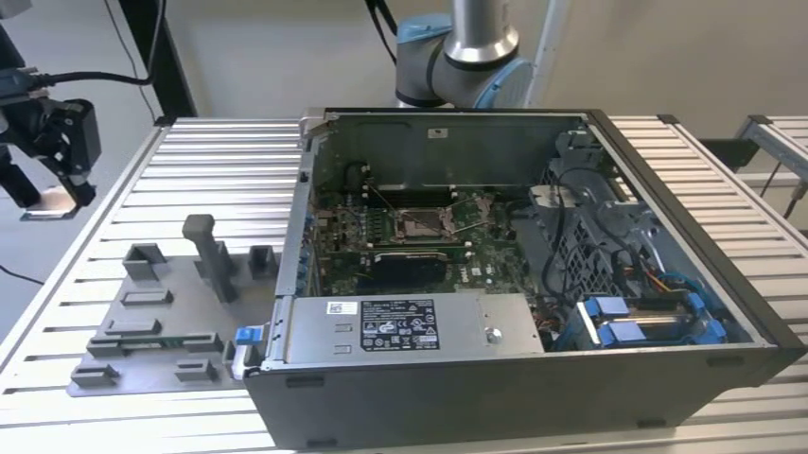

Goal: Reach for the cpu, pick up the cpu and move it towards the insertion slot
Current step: 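Pick up the cpu and move it towards the insertion slot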

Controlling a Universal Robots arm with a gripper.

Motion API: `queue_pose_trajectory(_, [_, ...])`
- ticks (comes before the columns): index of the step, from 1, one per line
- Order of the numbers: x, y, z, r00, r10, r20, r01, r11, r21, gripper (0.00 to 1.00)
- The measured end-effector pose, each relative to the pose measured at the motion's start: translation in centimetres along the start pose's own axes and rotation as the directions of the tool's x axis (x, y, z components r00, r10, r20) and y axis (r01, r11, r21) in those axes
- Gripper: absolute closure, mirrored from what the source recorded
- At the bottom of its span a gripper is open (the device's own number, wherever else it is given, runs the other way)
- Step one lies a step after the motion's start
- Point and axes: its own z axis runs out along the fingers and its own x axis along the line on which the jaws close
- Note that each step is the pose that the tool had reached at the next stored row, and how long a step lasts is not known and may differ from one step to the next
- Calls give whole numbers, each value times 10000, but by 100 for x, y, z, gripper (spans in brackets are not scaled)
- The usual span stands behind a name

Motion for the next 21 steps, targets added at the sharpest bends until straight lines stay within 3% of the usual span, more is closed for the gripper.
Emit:
queue_pose_trajectory(12, [-10,1,-23,10000,-1,-4,1,10000,3,100])
queue_pose_trajectory(21, [-201,-3,-23,10000,-1,-1,1,10000,0,100])
